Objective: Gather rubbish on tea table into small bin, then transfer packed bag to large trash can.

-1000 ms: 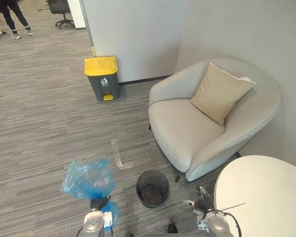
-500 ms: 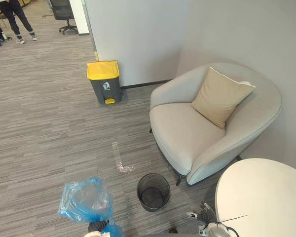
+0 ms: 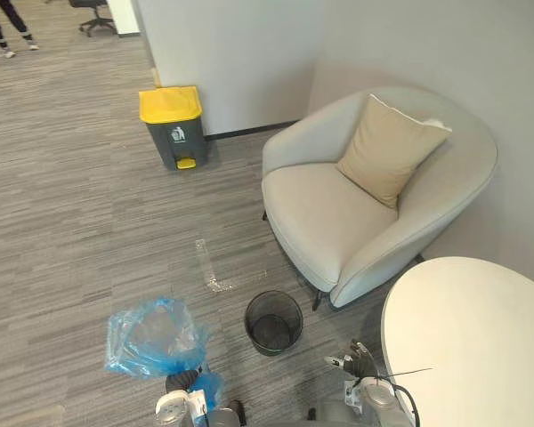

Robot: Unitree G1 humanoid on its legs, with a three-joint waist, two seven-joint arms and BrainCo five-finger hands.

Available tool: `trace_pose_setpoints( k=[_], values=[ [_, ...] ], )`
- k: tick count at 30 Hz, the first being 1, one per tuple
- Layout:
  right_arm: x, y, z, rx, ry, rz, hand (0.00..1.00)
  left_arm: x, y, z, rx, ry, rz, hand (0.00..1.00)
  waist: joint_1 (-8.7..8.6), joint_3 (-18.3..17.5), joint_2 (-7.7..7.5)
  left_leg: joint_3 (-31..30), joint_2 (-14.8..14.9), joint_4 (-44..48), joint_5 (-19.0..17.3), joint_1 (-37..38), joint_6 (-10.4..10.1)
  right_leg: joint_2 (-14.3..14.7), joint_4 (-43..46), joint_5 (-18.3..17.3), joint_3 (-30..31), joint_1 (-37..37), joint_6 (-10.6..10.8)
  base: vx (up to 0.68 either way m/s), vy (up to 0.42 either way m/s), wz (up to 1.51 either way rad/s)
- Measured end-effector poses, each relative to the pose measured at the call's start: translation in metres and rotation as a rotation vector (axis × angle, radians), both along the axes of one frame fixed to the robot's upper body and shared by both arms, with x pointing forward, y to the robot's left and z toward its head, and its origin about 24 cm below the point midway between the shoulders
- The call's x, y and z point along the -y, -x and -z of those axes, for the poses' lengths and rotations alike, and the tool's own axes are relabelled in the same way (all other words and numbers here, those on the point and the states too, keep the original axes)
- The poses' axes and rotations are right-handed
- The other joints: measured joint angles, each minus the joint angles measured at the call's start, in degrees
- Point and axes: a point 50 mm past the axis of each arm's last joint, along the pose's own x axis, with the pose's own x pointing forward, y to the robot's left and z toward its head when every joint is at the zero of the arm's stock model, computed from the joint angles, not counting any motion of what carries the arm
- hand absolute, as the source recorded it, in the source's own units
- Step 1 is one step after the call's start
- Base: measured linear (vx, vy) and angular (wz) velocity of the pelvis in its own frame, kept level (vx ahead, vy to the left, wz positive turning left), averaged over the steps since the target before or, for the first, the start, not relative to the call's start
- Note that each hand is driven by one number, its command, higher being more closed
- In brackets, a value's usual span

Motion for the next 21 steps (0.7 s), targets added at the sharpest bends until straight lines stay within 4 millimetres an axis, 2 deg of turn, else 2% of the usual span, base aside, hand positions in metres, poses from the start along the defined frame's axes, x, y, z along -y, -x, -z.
trace_pose_setpoints(
  k=[1, 2, 3, 5, 6, 8, 10, 11, 12, 13, 15, 16, 18, 21],
  values=[
    [0.000, -0.005, -0.003, 0.018, 0.005, 0.001, 0.00, 0.005, -0.001, 0.000, 0.007, 0.013, -0.002, 1.00, 0.57, 0.4, 1.12, 0.0, 1.0, -0.3, 1.0, -1.1, -1.0, 1.0, -5.2, -0.6, -0.7, 2.0, -0.9, -0.25, -0.163, -0.08],
    [0.000, -0.008, -0.005, 0.030, 0.007, 0.000, 0.00, 0.007, -0.001, 0.000, 0.006, 0.016, -0.002, 1.00, 0.79, 0.7, 1.52, -0.1, 1.4, -0.3, 1.5, -1.7, -1.3, 1.3, -7.1, -1.0, -0.9, 2.4, -1.6, -0.40, -0.203, 0.31],
    [0.002, -0.012, -0.007, 0.041, 0.018, -0.005, 0.00, 0.015, -0.006, 0.000, 0.008, 0.028, 0.006, 1.00, -0.17, 2.1, 4.66, -2.9, 2.6, -1.2, 3.5, -3.2, -2.1, 3.3, -9.0, 0.0, -4.3, 2.8, -2.9, -0.37, -0.186, 0.60],
    [0.005, -0.003, -0.002, 0.005, 0.030, 0.008, 0.00, 0.024, -0.003, 0.002, 0.001, 0.050, 0.010, 1.00, -0.81, 2.3, 5.76, -4.1, 3.5, -4.6, 5.5, -3.7, -3.4, 4.1, -8.7, 0.9, -7.7, 1.6, -4.4, -0.33, -0.161, 0.83],
    [0.004, 0.000, -0.001, -0.005, 0.030, 0.013, 0.00, 0.024, -0.005, 0.001, 0.009, 0.053, 0.010, 1.00, -0.83, 2.2, 5.42, -3.5, 3.7, -6.8, 5.5, -3.6, -3.6, 3.8, -9.5, 1.8, -9.3, 0.9, -5.3, -0.38, -0.148, 0.75],
    [0.005, -0.002, -0.001, -0.003, 0.032, 0.030, 0.00, 0.024, -0.006, 0.000, 0.015, 0.052, 0.010, 1.00, -0.60, 2.7, 4.68, -1.1, 4.3, -2.6, 5.3, -4.0, -2.8, 3.1, -9.7, 3.1, -10.9, -0.4, -6.4, -0.30, -0.108, 0.52],
    [0.007, -0.001, -0.002, -0.003, 0.034, 0.041, 0.00, 0.025, -0.006, 0.000, 0.013, 0.052, 0.011, 1.00, -0.73, 2.7, 4.52, -1.0, 4.1, 2.2, 2.2, -3.2, -1.8, 2.7, -9.7, 4.0, -12.2, -1.1, -6.4, -0.14, -0.015, 0.44],
    [0.007, -0.001, -0.001, -0.004, 0.034, 0.043, 0.00, 0.026, -0.006, 0.001, 0.013, 0.052, 0.018, 1.00, -0.78, 2.7, 4.41, -0.8, 4.3, 4.0, -1.4, -2.2, -2.4, 2.0, -9.6, 4.9, -13.9, -1.9, -6.6, -0.15, 0.042, 0.48],
    [0.007, 0.001, -0.001, -0.009, 0.032, 0.049, 0.00, 0.026, -0.007, 0.001, 0.012, 0.052, 0.021, 1.00, -0.86, 2.5, 4.13, -0.3, 4.4, 5.5, -2.9, -2.1, -2.8, 1.3, -9.6, 5.3, -15.0, -2.5, -6.6, -0.18, 0.084, 0.76],
    [0.009, 0.006, 0.003, -0.029, 0.027, 0.071, 0.00, 0.027, -0.008, 0.001, 0.011, 0.047, 0.032, 1.00, -1.14, 2.7, 3.34, 1.8, 4.5, 7.2, -4.9, 0.0, -2.8, -0.2, -9.8, 6.1, -16.2, -2.4, -5.7, -0.14, 0.116, 0.74],
    [0.013, 0.014, 0.006, -0.051, 0.029, 0.093, 0.00, 0.028, -0.005, 0.003, -0.009, 0.049, 0.042, 1.00, -1.17, 1.9, 3.66, 3.8, 4.5, 2.1, -6.3, 4.2, -4.3, -0.8, -11.1, 7.2, -17.1, -2.5, -4.0, -0.14, 0.190, 0.54],
    [0.011, 0.018, 0.009, -0.070, 0.018, 0.108, 0.00, 0.025, -0.005, 0.004, -0.017, 0.039, 0.045, 1.00, -1.24, 1.7, 3.12, 3.8, 2.8, -3.4, -5.0, 5.9, -4.7, -1.3, -12.7, 8.7, -16.4, -2.3, -3.2, -0.11, 0.193, 0.17],
    [0.001, 0.022, 0.012, -0.093, -0.017, 0.115, 0.00, 0.014, 0.000, 0.006, -0.045, 0.002, 0.061, 1.00, -1.31, 0.8, 1.80, 3.7, 0.5, -8.3, -2.5, 7.2, -3.7, -1.9, -16.5, 11.0, -16.2, -1.3, -2.3, -0.07, 0.161, 0.09],
    [-0.001, 0.034, 0.018, -0.137, -0.026, 0.127, 0.00, 0.007, 0.006, 0.009, -0.080, -0.021, 0.083, 1.00, -1.56, 0.0, 0.90, 3.0, -1.7, -11.1, -1.2, 8.4, -2.5, -2.8, -19.8, 13.2, -15.9, 0.2, -1.3, -0.05, 0.185, 0.16]
  ],
)
